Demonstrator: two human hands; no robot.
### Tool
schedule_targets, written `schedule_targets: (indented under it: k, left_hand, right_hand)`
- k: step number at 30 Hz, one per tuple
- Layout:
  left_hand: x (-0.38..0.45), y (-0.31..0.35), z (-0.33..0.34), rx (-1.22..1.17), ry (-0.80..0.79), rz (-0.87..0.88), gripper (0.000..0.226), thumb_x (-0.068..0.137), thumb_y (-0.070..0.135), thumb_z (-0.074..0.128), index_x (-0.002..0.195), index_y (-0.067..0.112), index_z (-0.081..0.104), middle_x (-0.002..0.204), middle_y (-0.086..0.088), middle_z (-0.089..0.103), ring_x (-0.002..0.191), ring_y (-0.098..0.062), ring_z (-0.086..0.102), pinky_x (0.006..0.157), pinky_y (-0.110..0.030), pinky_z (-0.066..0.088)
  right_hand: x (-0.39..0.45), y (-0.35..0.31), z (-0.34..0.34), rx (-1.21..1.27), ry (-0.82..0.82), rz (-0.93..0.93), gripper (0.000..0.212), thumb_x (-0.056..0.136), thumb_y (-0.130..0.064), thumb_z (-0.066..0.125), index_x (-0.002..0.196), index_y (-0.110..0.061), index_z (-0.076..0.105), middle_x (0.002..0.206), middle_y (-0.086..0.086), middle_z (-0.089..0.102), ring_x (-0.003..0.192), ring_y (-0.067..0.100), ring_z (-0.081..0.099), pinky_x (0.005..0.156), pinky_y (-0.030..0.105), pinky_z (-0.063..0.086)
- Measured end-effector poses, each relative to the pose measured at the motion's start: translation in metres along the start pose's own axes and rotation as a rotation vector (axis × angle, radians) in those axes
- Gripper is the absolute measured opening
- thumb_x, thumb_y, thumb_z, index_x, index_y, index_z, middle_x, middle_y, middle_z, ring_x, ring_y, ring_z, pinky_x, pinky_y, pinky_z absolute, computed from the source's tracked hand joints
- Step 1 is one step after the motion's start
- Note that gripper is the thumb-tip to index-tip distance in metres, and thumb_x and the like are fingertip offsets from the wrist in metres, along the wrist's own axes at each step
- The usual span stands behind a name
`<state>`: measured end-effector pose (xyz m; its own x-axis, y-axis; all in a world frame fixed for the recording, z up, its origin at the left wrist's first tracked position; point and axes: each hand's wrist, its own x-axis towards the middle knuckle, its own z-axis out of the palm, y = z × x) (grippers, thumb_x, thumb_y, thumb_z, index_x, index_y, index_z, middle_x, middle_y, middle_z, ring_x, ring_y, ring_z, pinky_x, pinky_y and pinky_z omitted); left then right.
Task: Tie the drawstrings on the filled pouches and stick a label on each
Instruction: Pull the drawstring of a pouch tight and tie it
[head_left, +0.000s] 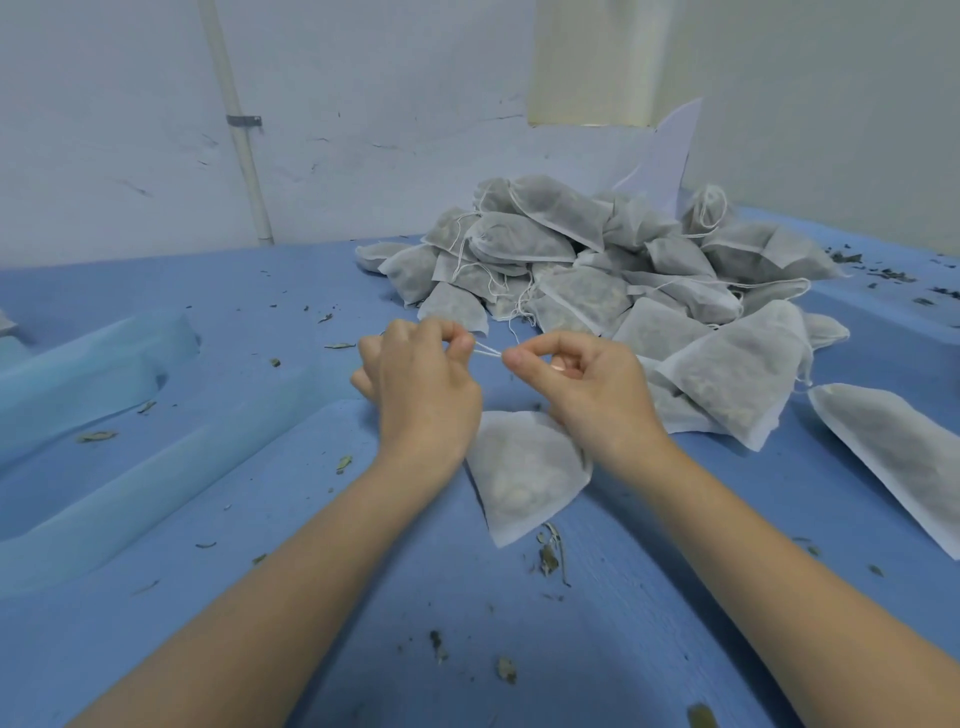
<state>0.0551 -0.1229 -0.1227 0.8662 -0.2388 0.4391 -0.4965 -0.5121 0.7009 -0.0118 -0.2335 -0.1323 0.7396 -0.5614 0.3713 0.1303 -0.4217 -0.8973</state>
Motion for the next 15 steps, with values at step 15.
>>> schedule_targets:
  k: [15]
  left_hand:
    - [-0.010, 0.003, 0.006, -1.092, -0.646, -0.589, 0.022, 0.087, 0.025, 0.061, 0.094, 0.006, 0.067, 0.097, -0.014, 0.071, 0.089, -0.025, 0.069, 0.078, -0.037, 0.058]
  right_hand:
    - [0.010, -0.002, -0.012, 0.515, 0.454, 0.168, 0.004, 0.085, -0.020, 0.073, 0.085, -0.016, 0.071, 0.042, -0.012, 0.038, 0.038, 0.006, 0.031, 0.041, 0.018, 0.036]
